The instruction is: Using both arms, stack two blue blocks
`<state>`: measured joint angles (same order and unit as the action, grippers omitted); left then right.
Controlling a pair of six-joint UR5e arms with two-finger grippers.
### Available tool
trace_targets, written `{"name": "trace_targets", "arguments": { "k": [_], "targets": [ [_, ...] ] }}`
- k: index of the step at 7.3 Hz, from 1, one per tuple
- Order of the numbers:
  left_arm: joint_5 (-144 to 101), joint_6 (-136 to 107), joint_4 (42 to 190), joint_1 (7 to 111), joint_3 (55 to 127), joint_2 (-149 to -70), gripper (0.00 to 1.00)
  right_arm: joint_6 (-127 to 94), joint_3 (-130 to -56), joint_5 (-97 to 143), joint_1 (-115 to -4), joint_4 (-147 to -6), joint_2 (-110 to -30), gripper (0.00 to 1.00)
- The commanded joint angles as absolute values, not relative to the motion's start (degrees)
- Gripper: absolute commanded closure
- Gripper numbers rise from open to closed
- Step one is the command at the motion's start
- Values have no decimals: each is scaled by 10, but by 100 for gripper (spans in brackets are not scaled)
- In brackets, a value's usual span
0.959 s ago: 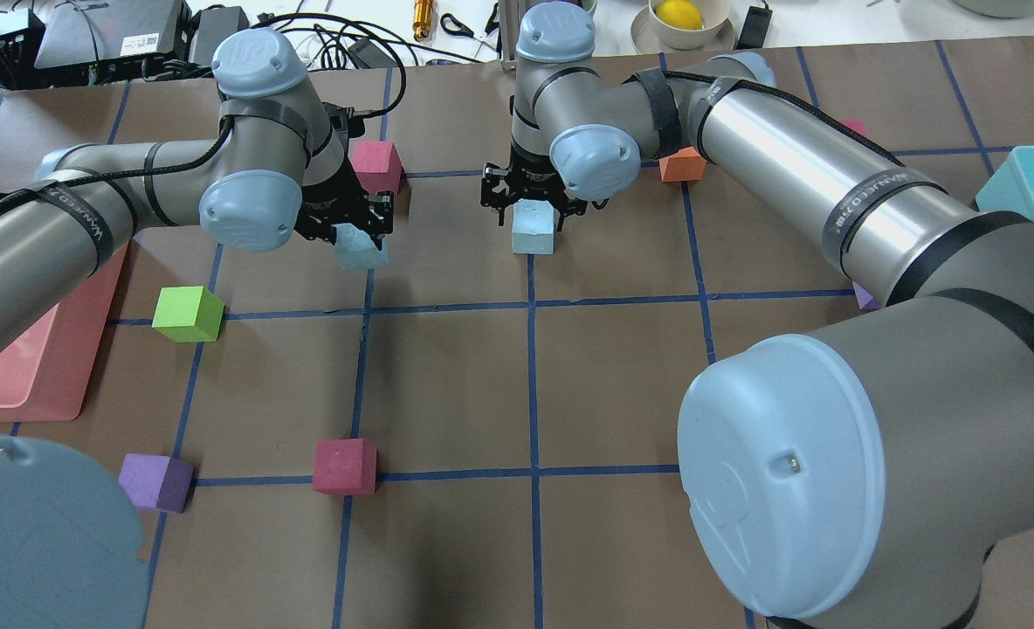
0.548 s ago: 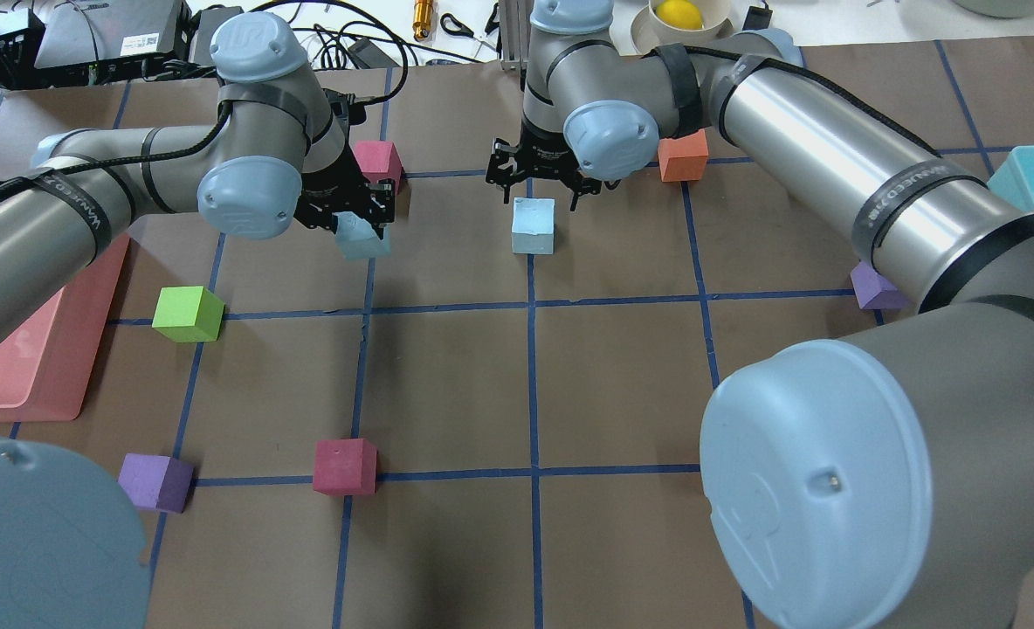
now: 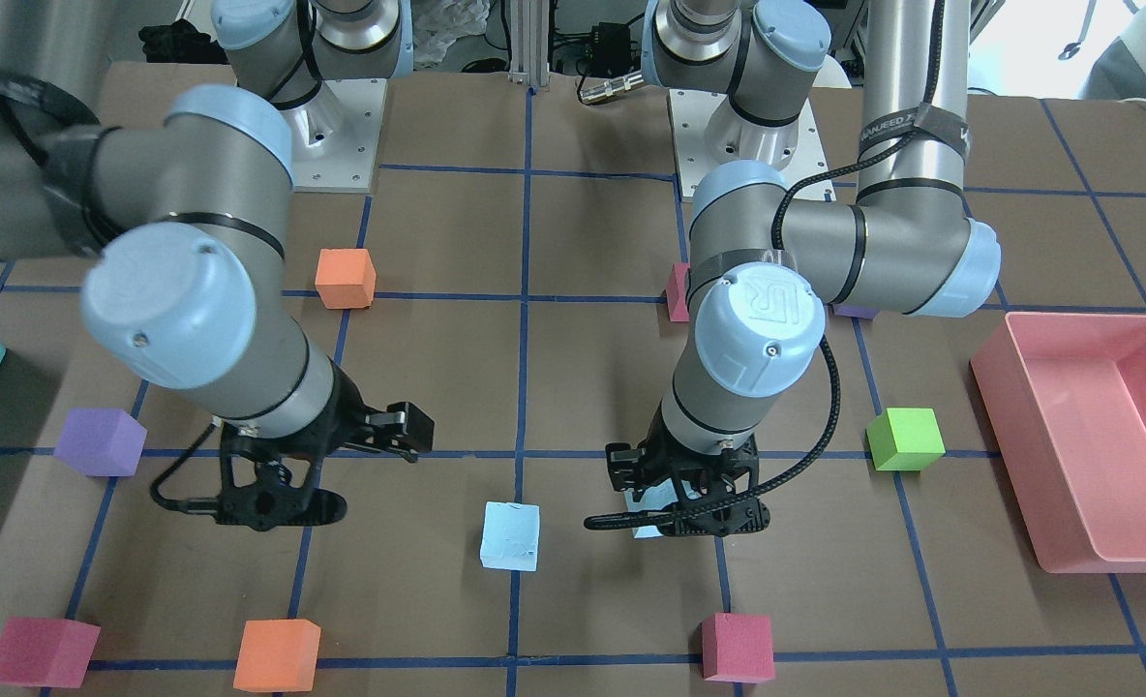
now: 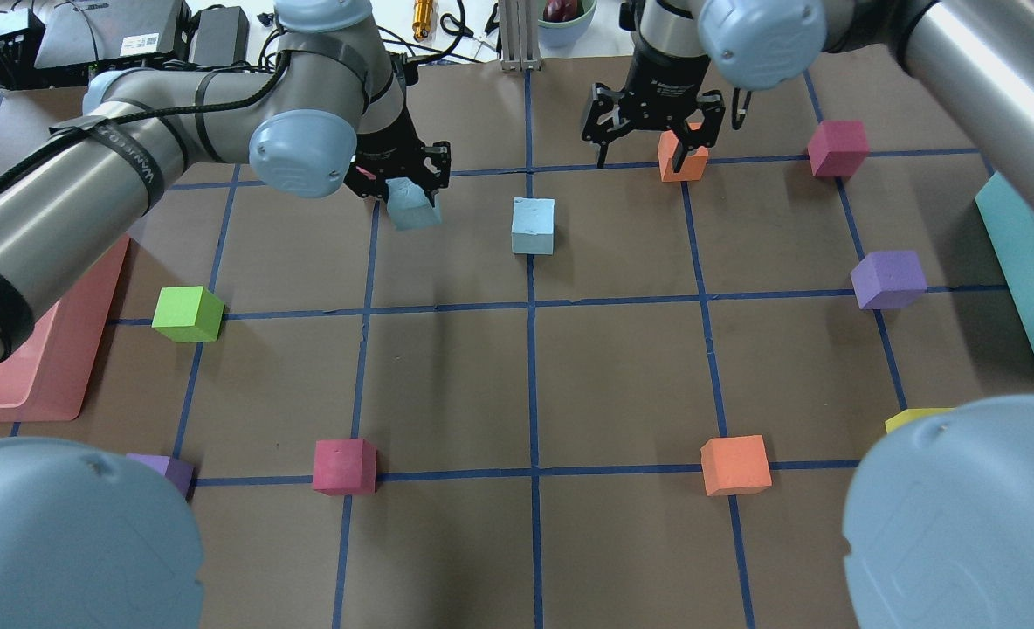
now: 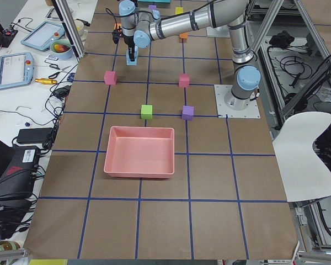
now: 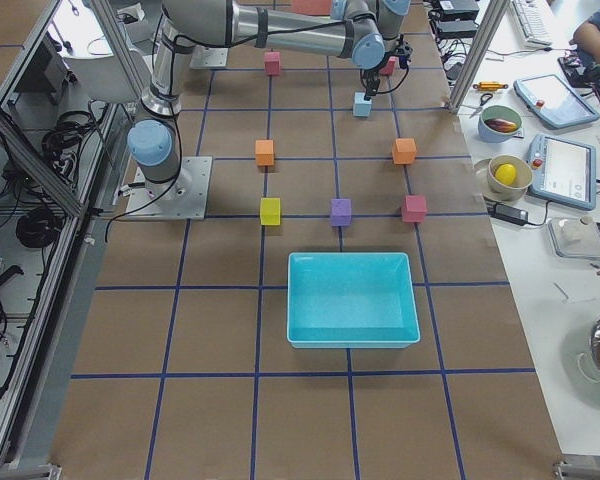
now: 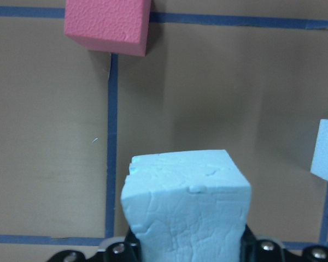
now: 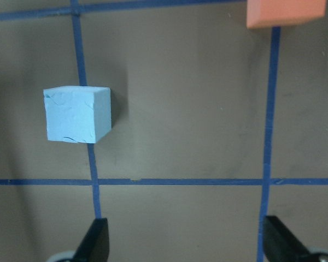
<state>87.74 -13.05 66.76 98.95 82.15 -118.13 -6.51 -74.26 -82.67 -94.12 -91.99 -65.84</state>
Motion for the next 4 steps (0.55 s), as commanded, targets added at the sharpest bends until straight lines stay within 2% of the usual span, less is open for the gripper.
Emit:
{"name": "trace_targets", "arguments": {
  "k": [1,4],
  "targets": [
    [866,-177,686,1035,739,-1229,100,-2,-766,-853,-879,-821,-731,0],
    [860,-227,680,1083,715,-1277,100,13,-787,-890,-876,-807,-780,0]
  ]
}}
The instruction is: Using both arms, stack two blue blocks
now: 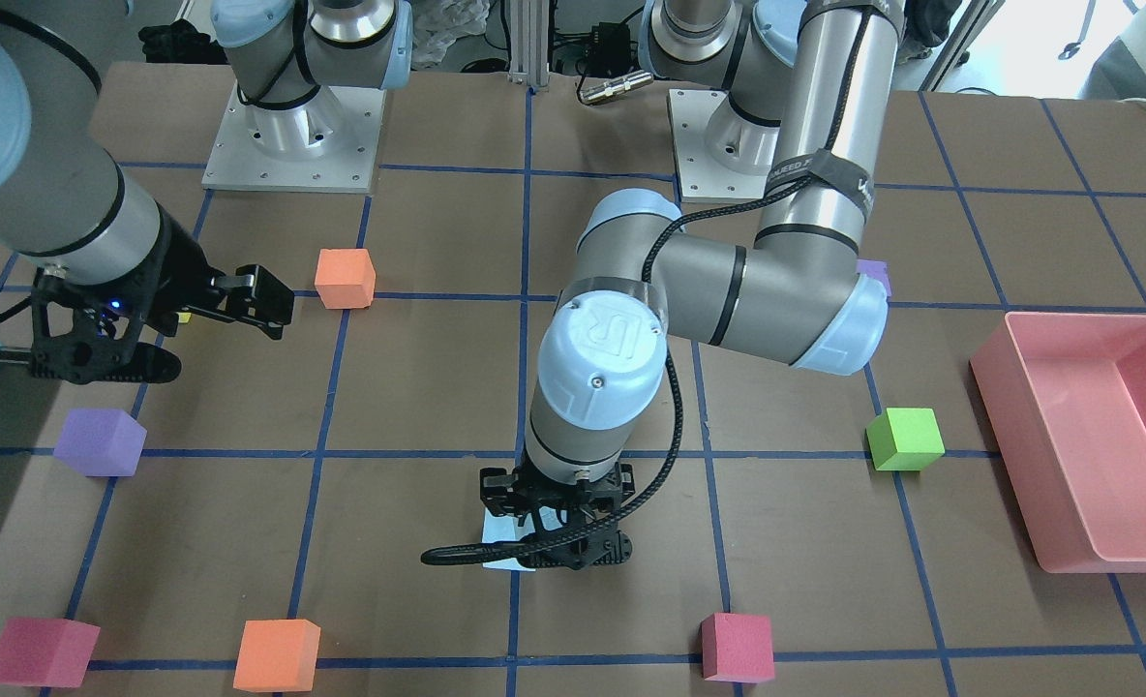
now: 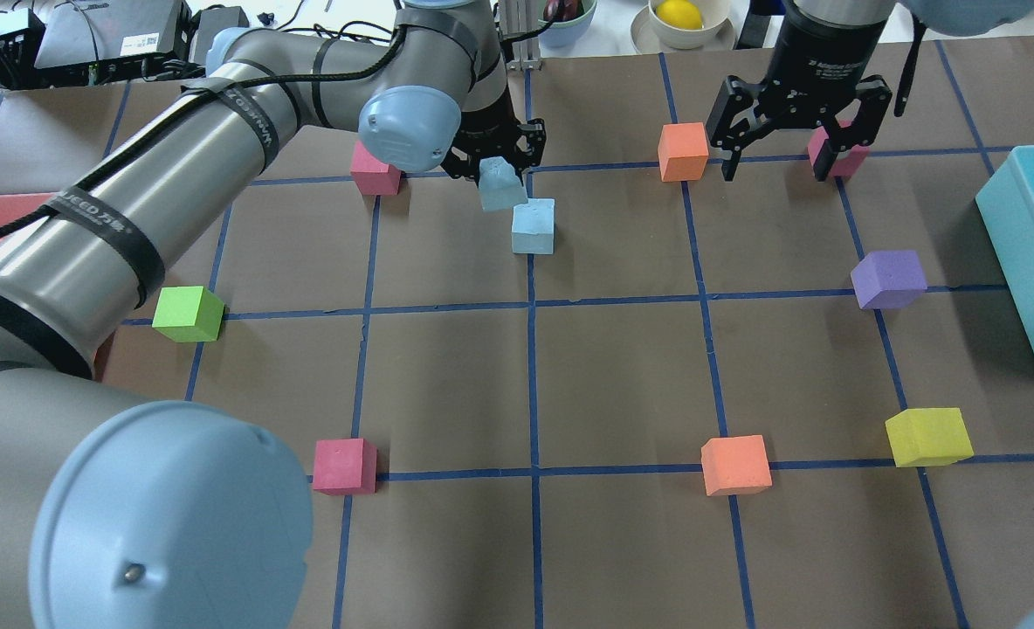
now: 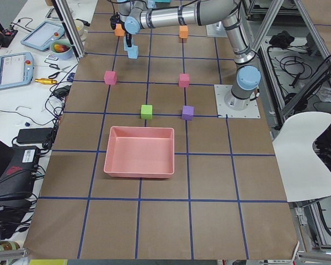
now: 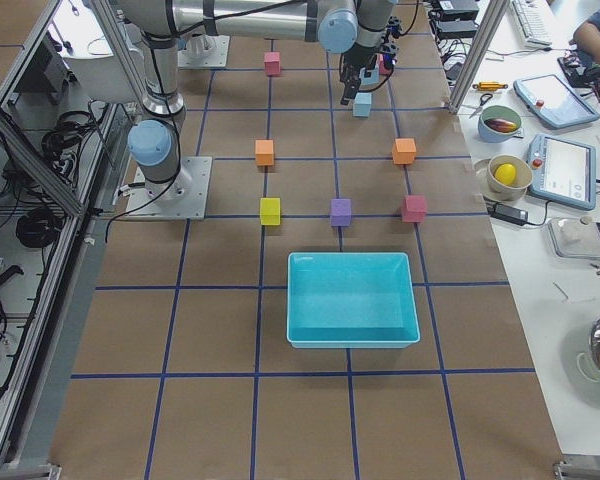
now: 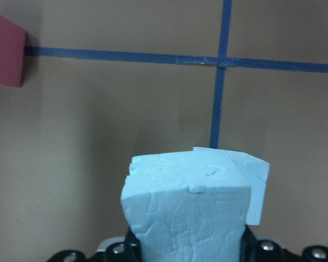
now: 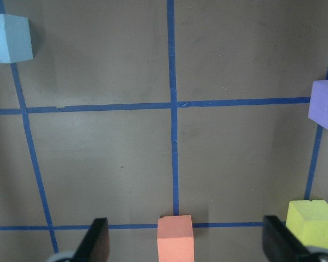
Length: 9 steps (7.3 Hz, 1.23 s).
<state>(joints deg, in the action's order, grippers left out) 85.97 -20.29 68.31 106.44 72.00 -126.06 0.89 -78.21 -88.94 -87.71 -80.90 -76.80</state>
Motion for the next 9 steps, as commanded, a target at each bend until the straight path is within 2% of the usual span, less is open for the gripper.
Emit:
{"name": "trace_targets", "arguments": {
  "k": [1,4,6,8,9],
  "targets": [
    [863,-227,685,1085,715,-1277,100,5,-787,-889,-882,-805,-784,0],
    [860,-226,681,1086,715,-1280,100,5,-801,-891,-882,-804,-813,0],
    [861,-225,676,1088,715,-1290,100,6,-866,-892,-883,-807,-858,0],
    [863,-224,668,1088,715,-1298,62,15,-895,-894,-883,-814,-875,0],
    [864,-222,662,1088,716,-1303,1,15,-893,-896,-883,-812,-875,0]
  ]
}}
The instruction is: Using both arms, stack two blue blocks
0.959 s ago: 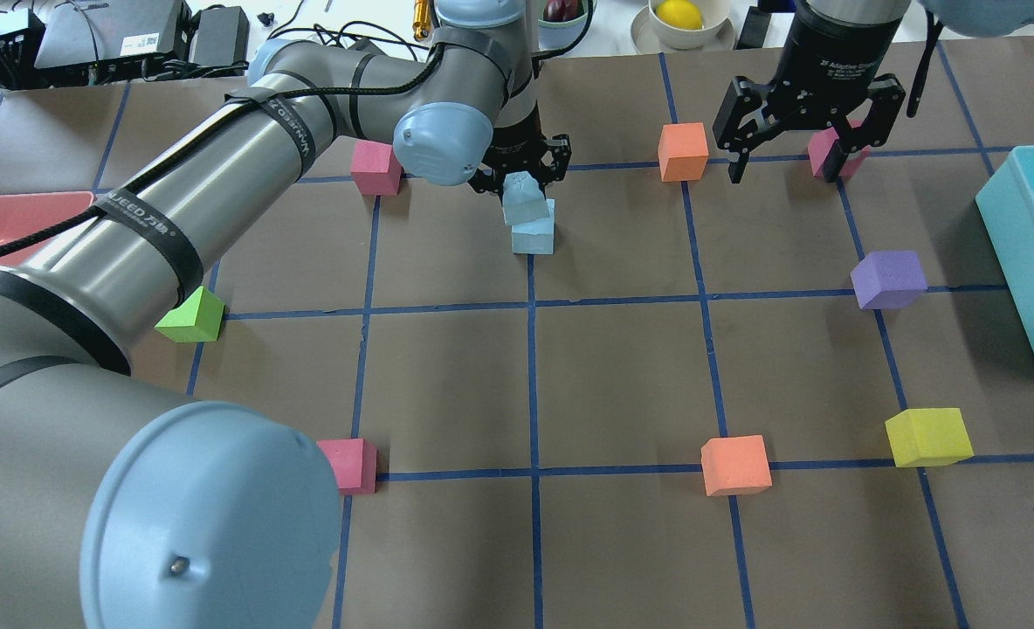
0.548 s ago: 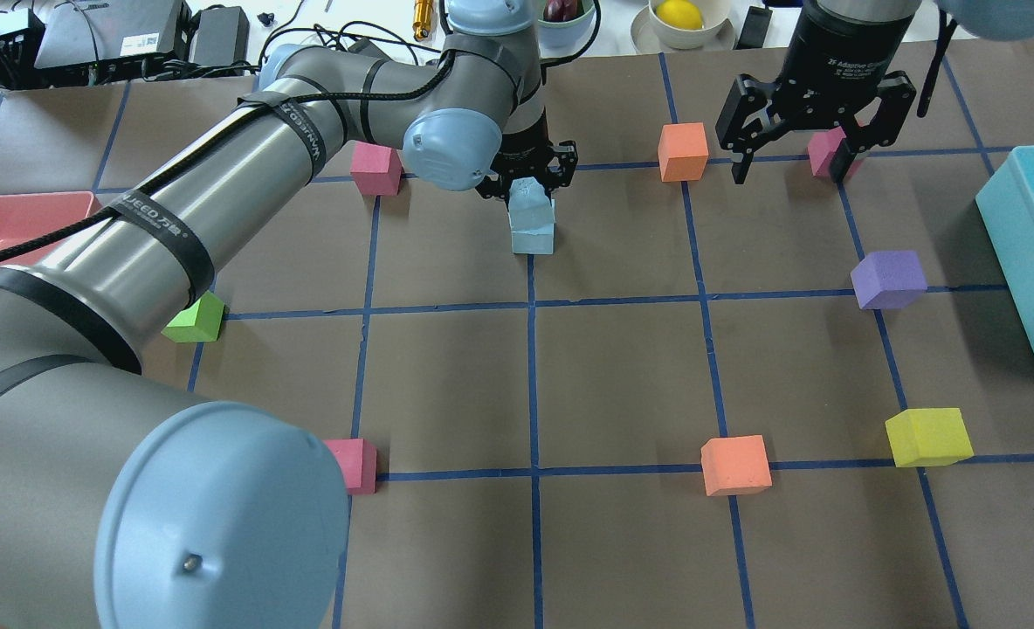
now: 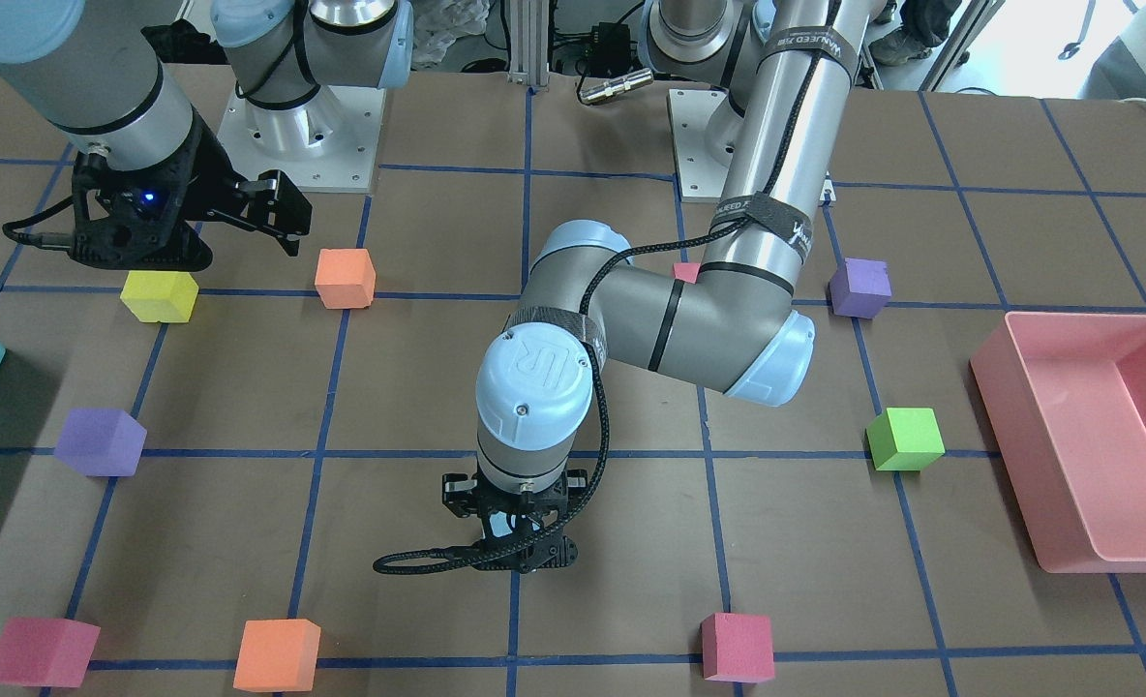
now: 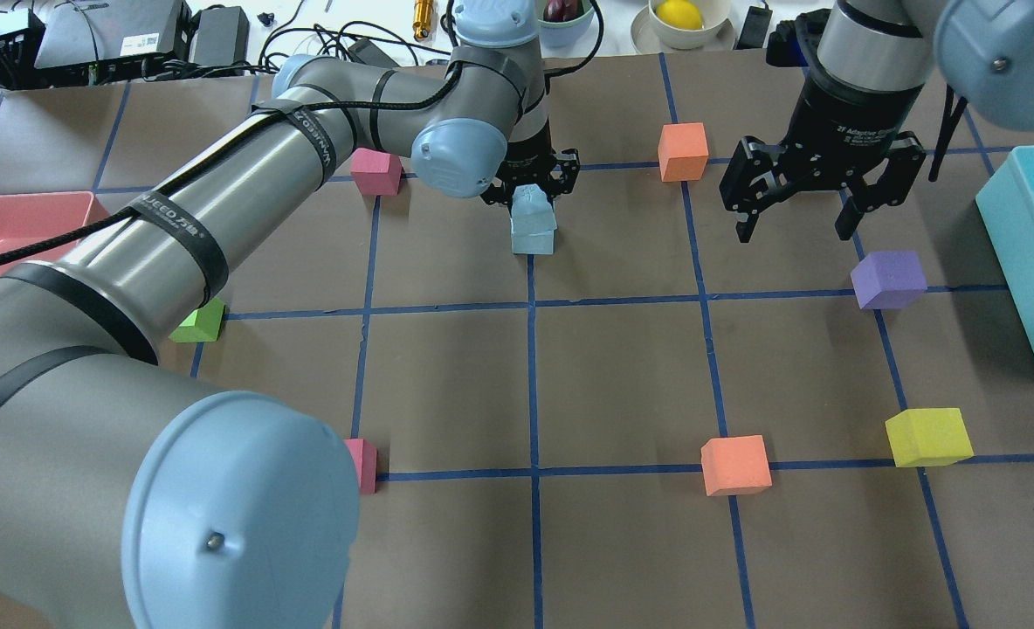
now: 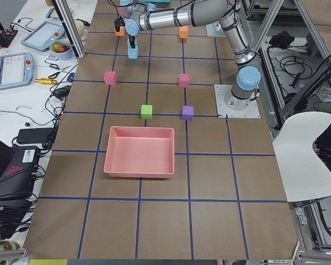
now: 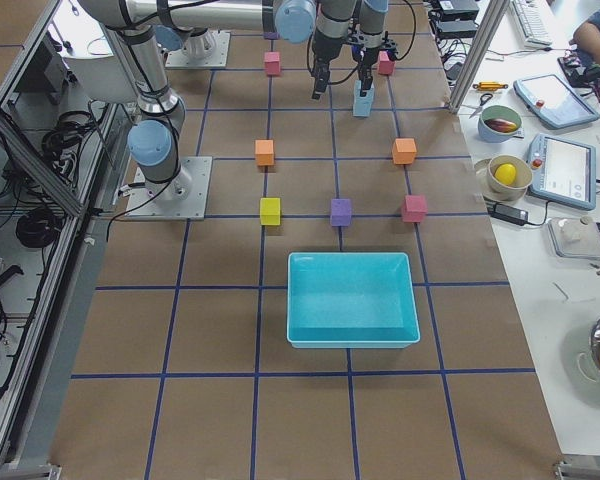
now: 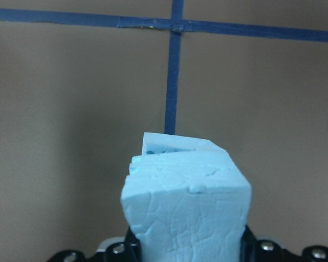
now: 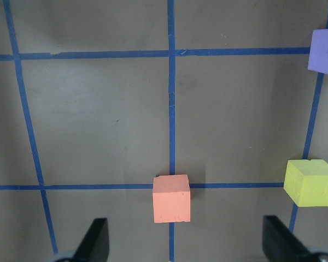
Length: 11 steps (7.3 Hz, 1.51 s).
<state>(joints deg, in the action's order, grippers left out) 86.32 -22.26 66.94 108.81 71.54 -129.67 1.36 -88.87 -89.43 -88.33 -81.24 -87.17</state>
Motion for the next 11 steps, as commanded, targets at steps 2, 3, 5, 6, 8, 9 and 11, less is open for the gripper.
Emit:
{"name": "trace_targets", "arguments": {
  "k": [2,3,5,6,8,9,11],
  "targets": [
    [858,-226,660,1088,712,-1296,0,7,-885,-927,-882,-813,-871,0],
    [858,-224,663,1088,711,-1283,0,9,-882,-926,-882,-811,-872,0],
    [860,-199,692,1063,710,-1245,0,8,-873,-921,-883,-810,-877,0],
    [861,-154,740,1031,708,-1209,0,7,-867,-895,-883,-810,-877,0],
    [869,-50,877,950,714,-1125,0,7,-865,-888,-883,-809,-877,0],
    [868,8,932,910,724,-1078,0,7,-866,-889,-883,-806,-877,0],
    [870,15,939,896,772,-992,0,8,-866,-890,-883,-806,-877,0]
  ]
}}
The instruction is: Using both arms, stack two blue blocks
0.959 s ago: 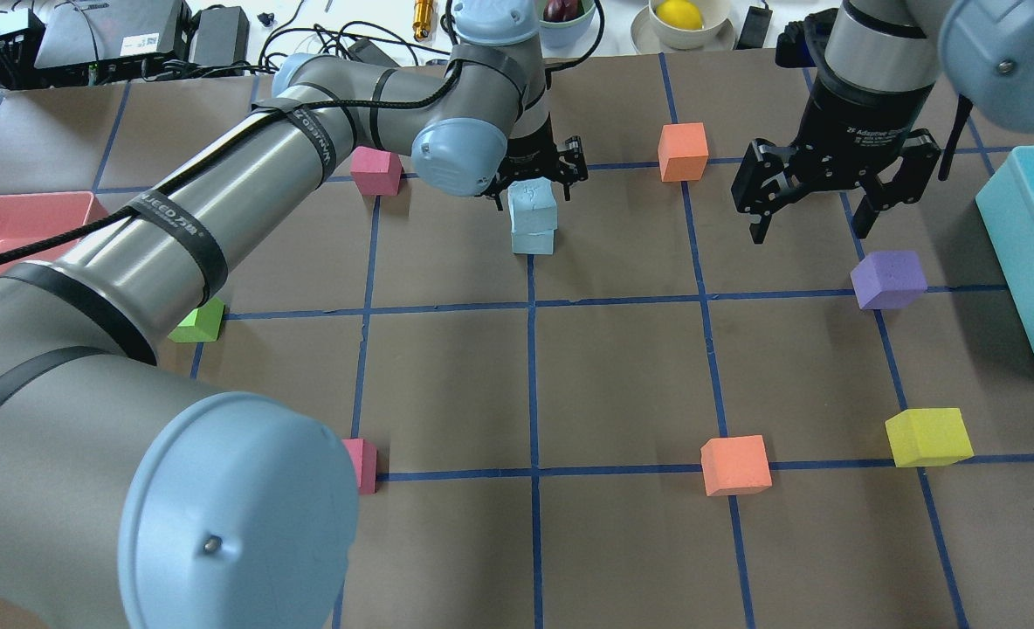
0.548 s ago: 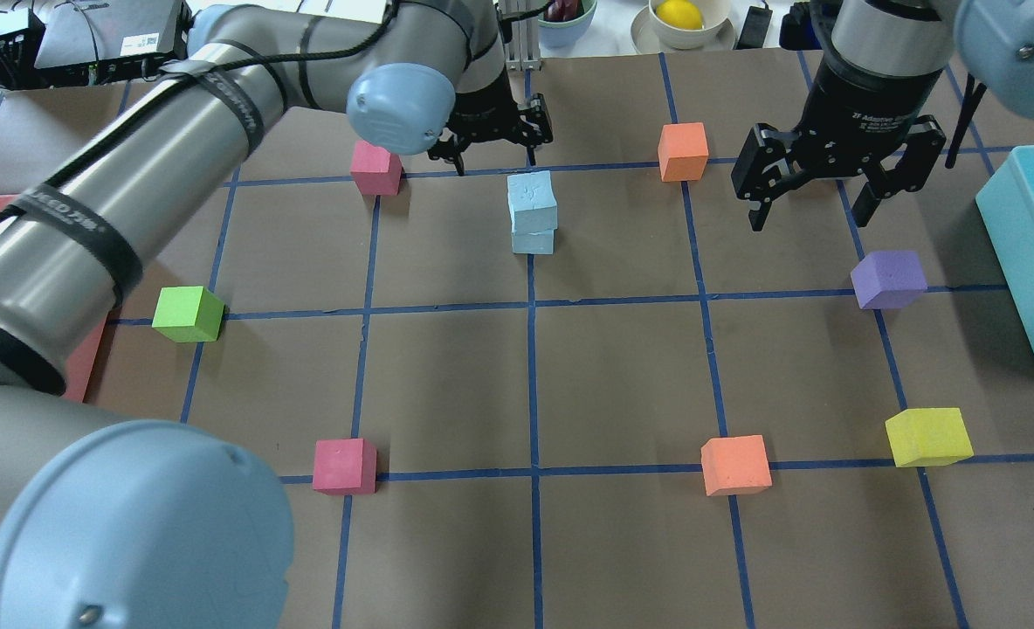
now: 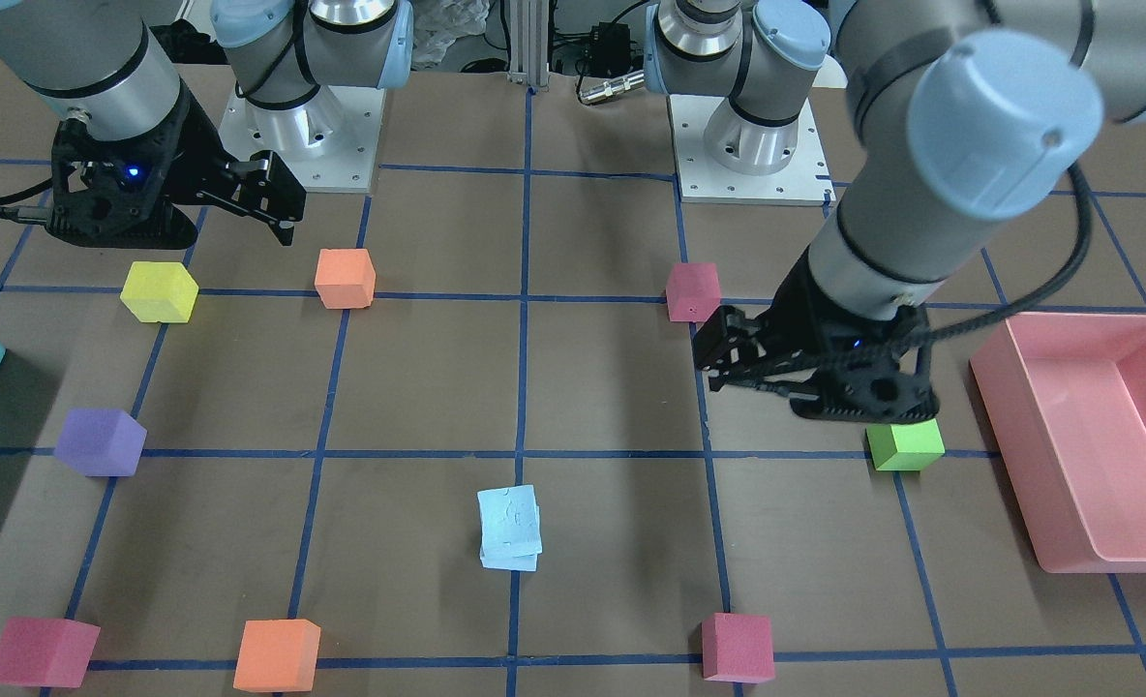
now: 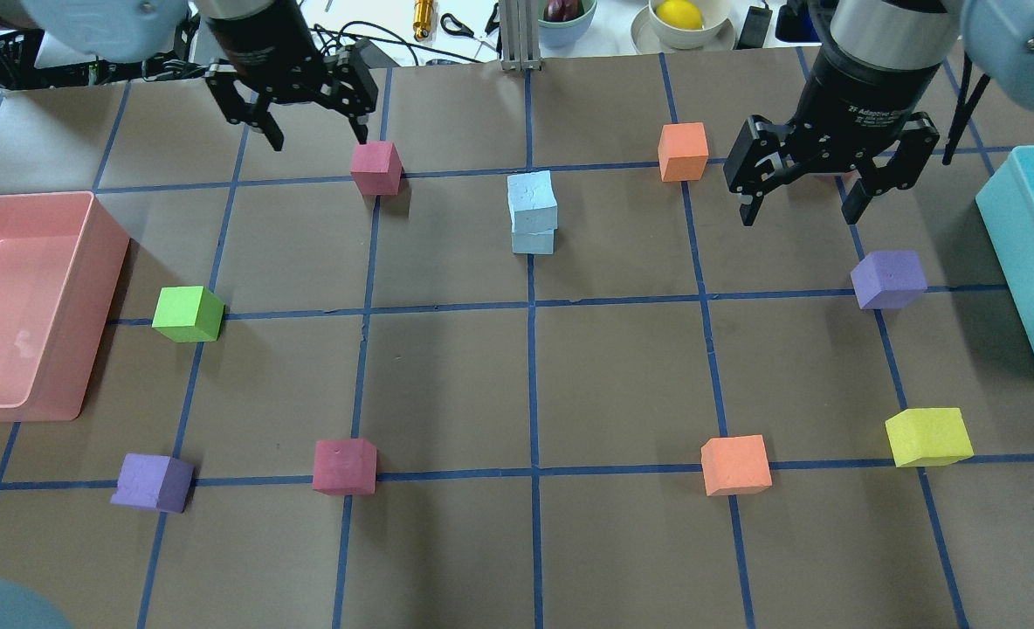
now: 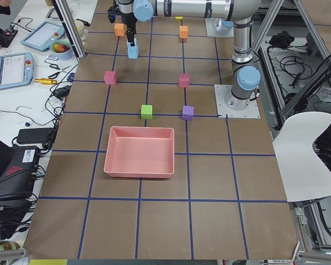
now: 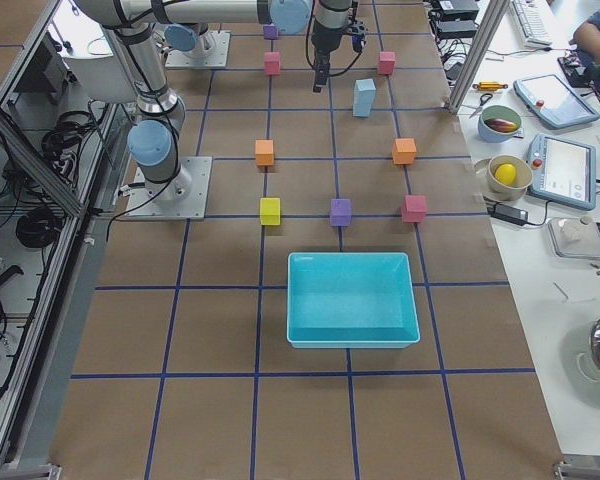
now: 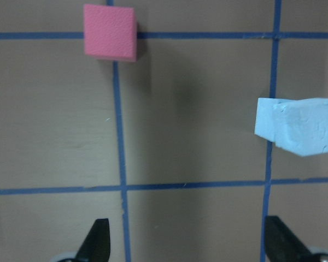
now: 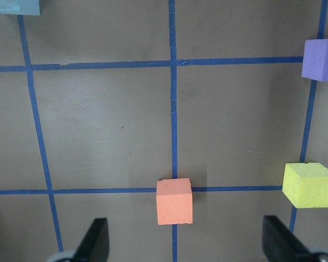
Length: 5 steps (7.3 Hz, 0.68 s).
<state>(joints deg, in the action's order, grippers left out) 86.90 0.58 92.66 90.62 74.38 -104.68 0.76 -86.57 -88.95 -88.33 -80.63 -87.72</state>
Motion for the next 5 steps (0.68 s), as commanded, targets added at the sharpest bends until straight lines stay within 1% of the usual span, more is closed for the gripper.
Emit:
{"name": "trace_targets", "arguments": {
  "k": [1,2,4,5],
  "targets": [
    [887,18,962,896,798,-940,0,15,-864,-892,-883,-806,-878,0],
    [892,15,967,896,841,-904,0,15,-865,-891,-883,-806,-879,0],
    [887,18,876,877,866,-899,0,15,-865,-891,-883,-806,-879,0],
    [887,16,875,880,863,-902,0,15,-865,-891,-882,-806,-879,0]
  ]
}}
